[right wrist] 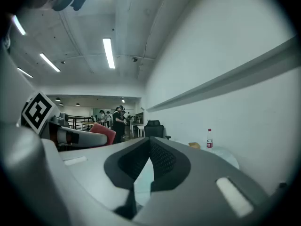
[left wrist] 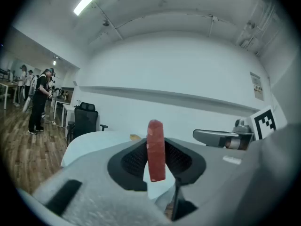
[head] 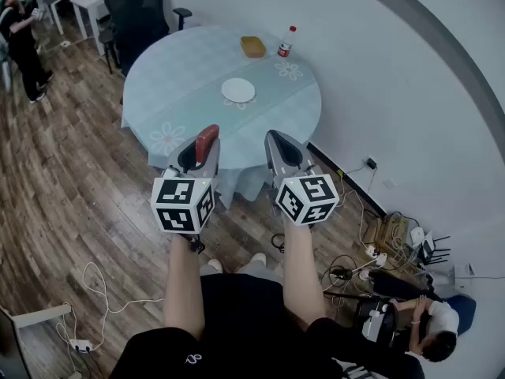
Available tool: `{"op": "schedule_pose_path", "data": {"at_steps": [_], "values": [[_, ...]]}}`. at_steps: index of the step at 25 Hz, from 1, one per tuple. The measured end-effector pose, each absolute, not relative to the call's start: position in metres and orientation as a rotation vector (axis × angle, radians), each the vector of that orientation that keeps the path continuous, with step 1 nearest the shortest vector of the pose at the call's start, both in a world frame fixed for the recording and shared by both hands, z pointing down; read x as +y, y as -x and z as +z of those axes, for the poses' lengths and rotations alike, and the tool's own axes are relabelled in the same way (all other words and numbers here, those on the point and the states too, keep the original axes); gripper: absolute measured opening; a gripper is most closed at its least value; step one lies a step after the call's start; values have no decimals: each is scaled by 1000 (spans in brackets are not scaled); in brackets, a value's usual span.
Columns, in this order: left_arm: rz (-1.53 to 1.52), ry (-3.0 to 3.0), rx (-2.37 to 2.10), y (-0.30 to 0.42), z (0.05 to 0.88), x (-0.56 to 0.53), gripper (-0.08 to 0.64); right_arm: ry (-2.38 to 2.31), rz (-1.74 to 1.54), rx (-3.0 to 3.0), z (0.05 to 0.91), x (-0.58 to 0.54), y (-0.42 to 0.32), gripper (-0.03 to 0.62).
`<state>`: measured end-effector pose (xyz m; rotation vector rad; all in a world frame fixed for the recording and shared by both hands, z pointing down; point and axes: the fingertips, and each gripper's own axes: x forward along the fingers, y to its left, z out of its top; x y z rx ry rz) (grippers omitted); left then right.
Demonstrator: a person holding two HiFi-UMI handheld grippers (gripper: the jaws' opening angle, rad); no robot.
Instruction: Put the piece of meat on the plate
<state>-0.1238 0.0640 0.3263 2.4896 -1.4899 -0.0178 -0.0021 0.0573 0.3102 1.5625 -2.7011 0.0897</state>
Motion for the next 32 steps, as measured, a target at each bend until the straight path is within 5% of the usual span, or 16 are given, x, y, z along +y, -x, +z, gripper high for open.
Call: {"op": "schedule_pose_path", "data": {"at_steps": [25, 32], "values": [[-64, -2582, -1267, 69, 323, 67, 94, -1855, 9, -2480, 296, 91, -72, 11], [-49, -2511, -1326, 101, 343, 49, 94, -1720, 36, -2543, 313, 59, -28, 11]]}}
